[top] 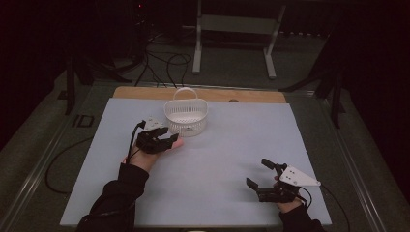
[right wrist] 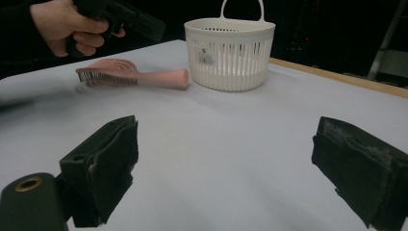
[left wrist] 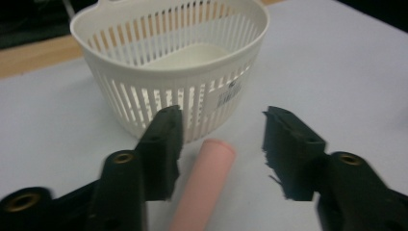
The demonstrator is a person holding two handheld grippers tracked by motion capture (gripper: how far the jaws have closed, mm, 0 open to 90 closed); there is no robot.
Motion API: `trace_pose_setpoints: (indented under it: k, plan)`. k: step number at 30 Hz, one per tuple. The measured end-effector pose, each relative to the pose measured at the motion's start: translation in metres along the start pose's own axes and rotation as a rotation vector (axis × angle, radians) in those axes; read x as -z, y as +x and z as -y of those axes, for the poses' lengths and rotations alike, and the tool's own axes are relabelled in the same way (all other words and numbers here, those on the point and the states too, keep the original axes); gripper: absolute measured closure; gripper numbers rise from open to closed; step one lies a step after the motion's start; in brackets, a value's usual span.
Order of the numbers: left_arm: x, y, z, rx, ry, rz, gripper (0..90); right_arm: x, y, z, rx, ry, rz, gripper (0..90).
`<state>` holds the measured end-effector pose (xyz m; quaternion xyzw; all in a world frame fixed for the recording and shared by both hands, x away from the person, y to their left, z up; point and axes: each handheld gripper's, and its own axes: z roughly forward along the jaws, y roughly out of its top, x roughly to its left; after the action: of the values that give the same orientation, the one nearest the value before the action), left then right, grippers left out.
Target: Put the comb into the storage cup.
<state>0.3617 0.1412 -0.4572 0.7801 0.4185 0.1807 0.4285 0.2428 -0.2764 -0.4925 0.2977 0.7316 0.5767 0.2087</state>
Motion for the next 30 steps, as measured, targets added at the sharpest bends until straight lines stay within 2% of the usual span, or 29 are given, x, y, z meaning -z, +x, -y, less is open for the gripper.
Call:
trace_pose_setpoints:
  k: [4, 7, 9, 18, 21, 25, 30]
  plan:
    - [-0.006, 0.000, 0.002, 0.010, 0.040, -0.018, 56.7, 0.000, 0.000, 0.000, -0.001, -0.001, 0.000, 8.7]
    - [-0.008, 0.000, 0.002, 0.012, 0.044, -0.017, 59.1, 0.000, 0.000, 0.000, 0.000, 0.001, 0.002, 8.7]
    - [-0.010, 0.001, 0.003, 0.016, 0.051, -0.006, 63.8, 0.000, 0.000, 0.000, 0.001, -0.003, 0.000, 8.7]
    - [-0.018, 0.004, 0.003, 0.067, 0.103, -0.046, 79.8, 0.000, 0.001, 0.000, 0.000, 0.002, -0.006, 8.7]
    - [-0.023, 0.005, 0.003, 0.082, 0.132, -0.059, 89.3, 0.000, 0.001, 0.000, -0.002, 0.002, -0.007, 8.7]
    - [-0.030, 0.007, 0.003, 0.109, 0.174, -0.094, 90.0, 0.000, 0.001, 0.000, 0.001, 0.000, -0.009, 8.7]
    - [-0.038, 0.008, 0.003, 0.121, 0.216, -0.124, 90.0, 0.000, 0.001, 0.000, 0.000, 0.000, -0.009, 8.7]
